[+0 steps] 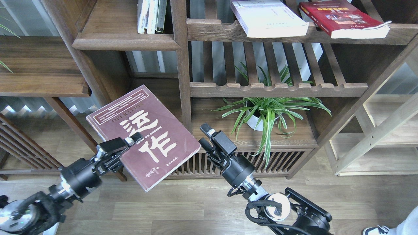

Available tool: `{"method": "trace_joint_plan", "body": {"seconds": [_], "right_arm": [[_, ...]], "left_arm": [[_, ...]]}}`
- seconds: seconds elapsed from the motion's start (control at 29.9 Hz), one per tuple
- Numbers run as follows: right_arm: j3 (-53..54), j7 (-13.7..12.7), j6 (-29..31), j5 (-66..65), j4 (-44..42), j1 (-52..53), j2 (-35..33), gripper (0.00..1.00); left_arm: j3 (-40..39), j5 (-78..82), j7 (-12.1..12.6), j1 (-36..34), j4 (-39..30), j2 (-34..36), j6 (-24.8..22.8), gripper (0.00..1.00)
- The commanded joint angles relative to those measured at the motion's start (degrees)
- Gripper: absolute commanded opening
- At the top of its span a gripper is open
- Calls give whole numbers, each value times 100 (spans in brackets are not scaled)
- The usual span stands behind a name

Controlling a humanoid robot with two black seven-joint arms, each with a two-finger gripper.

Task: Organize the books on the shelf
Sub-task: 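Lift the maroon book with the left gripper up toward the upper shelf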

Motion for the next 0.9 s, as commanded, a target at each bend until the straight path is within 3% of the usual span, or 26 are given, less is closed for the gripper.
{"method": "trace_joint_plan", "body": {"seconds": [0.0,0.37,0.87], "right_arm": [[4,0,0,-9,-38,34,0,99],[4,0,0,-96,-65,131,0,98],[-40,-9,0,-527,-293,412,0,98]], "left_arm": [[-20,122,-22,16,-127,407,0,2],[-827,982,-110,104,-118,1198,0,2],[-2700,2530,-13,86,-144,1269,0,2]]}}
